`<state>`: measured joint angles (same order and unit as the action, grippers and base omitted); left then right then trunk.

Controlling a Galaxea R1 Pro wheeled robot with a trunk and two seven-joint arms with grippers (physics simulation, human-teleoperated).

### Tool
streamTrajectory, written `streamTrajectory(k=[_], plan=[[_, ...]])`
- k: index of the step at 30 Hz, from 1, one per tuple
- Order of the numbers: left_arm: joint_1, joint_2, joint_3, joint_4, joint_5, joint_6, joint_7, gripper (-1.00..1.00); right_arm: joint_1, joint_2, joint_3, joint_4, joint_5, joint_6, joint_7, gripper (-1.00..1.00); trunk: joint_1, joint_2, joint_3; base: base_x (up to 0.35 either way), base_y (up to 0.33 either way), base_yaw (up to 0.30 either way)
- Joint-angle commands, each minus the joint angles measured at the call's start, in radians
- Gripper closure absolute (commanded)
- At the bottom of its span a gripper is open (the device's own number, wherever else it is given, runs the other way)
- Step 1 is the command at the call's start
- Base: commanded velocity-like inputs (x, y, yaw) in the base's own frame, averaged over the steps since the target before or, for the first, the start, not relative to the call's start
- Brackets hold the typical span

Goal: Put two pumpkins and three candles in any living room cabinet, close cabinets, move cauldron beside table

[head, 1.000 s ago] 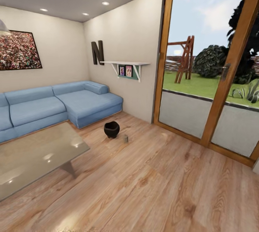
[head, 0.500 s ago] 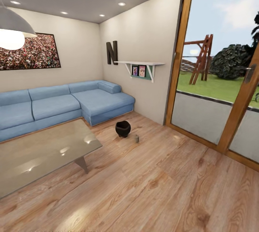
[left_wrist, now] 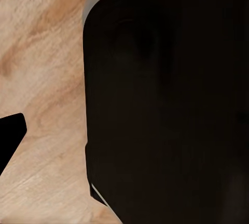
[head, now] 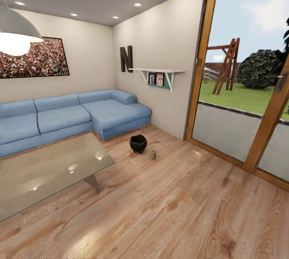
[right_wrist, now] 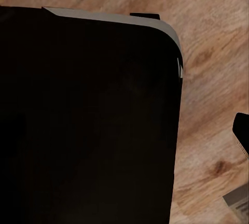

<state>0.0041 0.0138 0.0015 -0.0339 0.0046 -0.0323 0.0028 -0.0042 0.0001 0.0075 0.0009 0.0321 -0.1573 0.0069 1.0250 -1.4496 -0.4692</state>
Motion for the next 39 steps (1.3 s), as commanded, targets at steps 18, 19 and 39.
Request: streamTrajectory(k=[18, 19, 39], plan=[[0.000, -0.003, 0.002, -0.001, 0.005, -0.001, -0.003, -1.00, 0.000, 0.000, 0.002, 0.001, 0.006, -0.022, -0.006, -1.00, 0.000, 0.000, -0.001, 0.000, 0.000, 0.269], [0.000, -0.003, 0.002, -0.001, 0.005, -0.001, -0.003, -1.00, 0.000, 0.000, 0.002, 0.001, 0.006, -0.023, -0.006, -1.00, 0.000, 0.000, -0.001, 0.000, 0.000, 0.277], [0.000, -0.001, -0.001, -0.001, 0.001, -0.001, -0.003, -1.00, 0.000, 0.000, 0.002, 0.001, 0.063, -0.056, -0.008, -1.00, 0.000, 0.000, -0.001, 0.000, 0.000, 0.274]])
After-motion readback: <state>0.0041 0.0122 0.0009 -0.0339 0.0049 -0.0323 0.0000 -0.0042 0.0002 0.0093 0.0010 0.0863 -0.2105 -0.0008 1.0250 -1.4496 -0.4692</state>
